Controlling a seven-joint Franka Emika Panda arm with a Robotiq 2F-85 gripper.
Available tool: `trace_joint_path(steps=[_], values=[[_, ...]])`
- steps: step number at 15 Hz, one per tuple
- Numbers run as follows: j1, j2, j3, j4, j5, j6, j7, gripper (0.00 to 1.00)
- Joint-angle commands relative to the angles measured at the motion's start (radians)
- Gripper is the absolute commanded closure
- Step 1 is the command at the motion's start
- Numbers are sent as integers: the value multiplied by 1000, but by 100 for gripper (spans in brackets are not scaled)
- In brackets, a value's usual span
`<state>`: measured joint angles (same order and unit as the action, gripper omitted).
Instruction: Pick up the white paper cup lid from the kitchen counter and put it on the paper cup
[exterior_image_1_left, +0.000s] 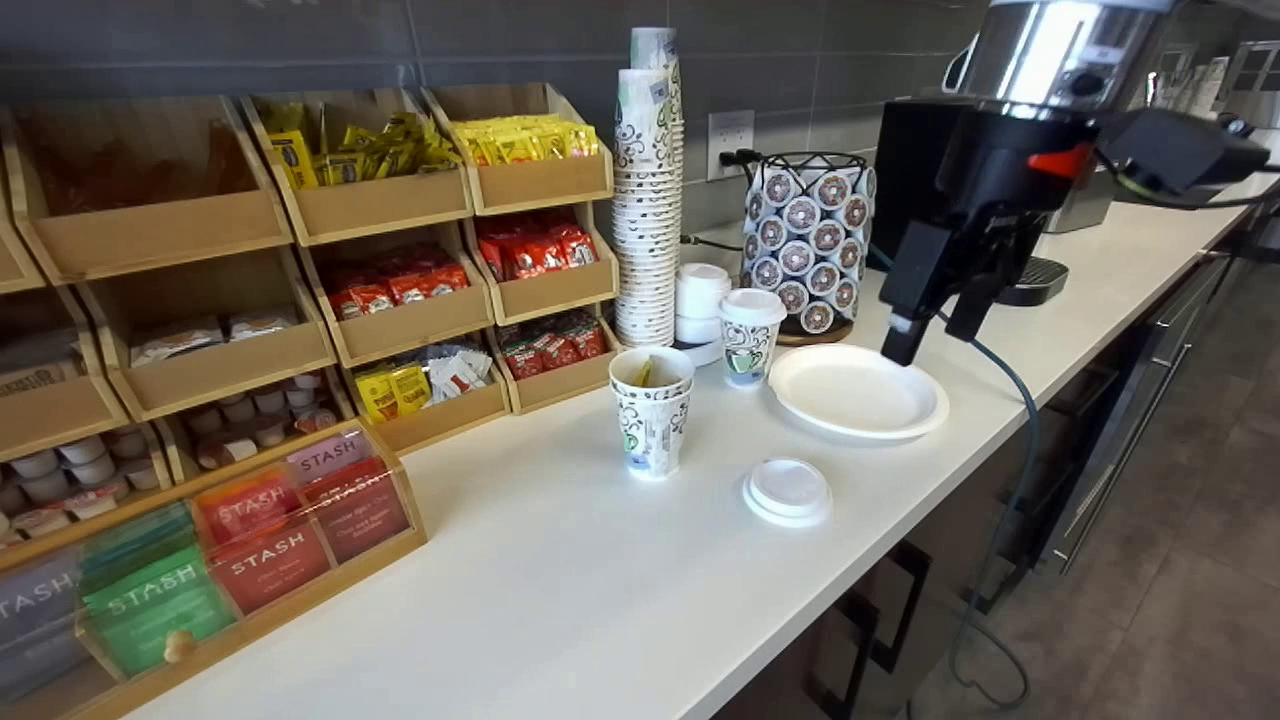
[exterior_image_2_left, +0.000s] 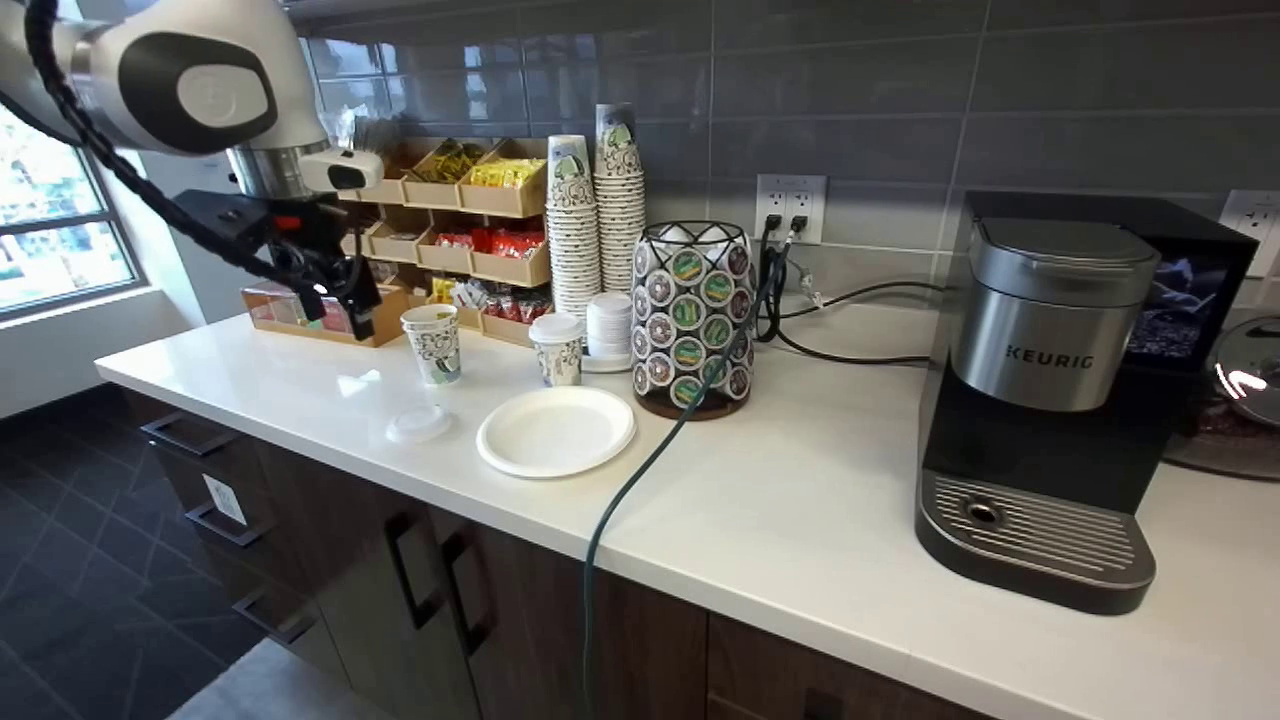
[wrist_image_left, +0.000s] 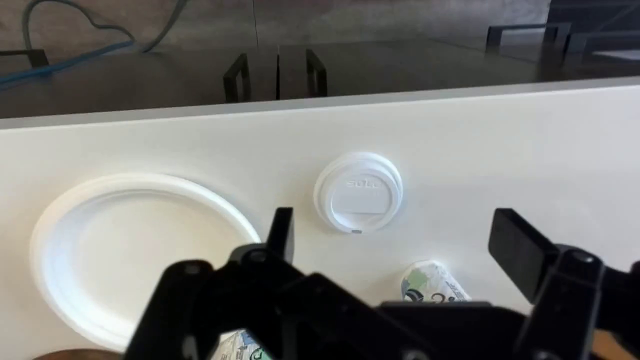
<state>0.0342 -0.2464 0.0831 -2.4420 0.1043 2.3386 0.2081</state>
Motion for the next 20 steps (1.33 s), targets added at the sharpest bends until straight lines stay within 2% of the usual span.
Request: trace_joint_path(steps=[1, 4, 5, 7, 13, 14, 20], values=[[-26, 148, 50, 7, -98, 170, 228, 0], [-20, 257, 52, 33, -235, 219, 410, 0], [0, 185, 31, 1, -163, 197, 311, 0], [6, 217, 26, 9, -172, 207, 324, 0], [3, 196, 27, 10, -172, 207, 320, 0], [8, 210, 28, 22, -146, 211, 296, 0], [13, 310, 18, 93, -156, 213, 263, 0]])
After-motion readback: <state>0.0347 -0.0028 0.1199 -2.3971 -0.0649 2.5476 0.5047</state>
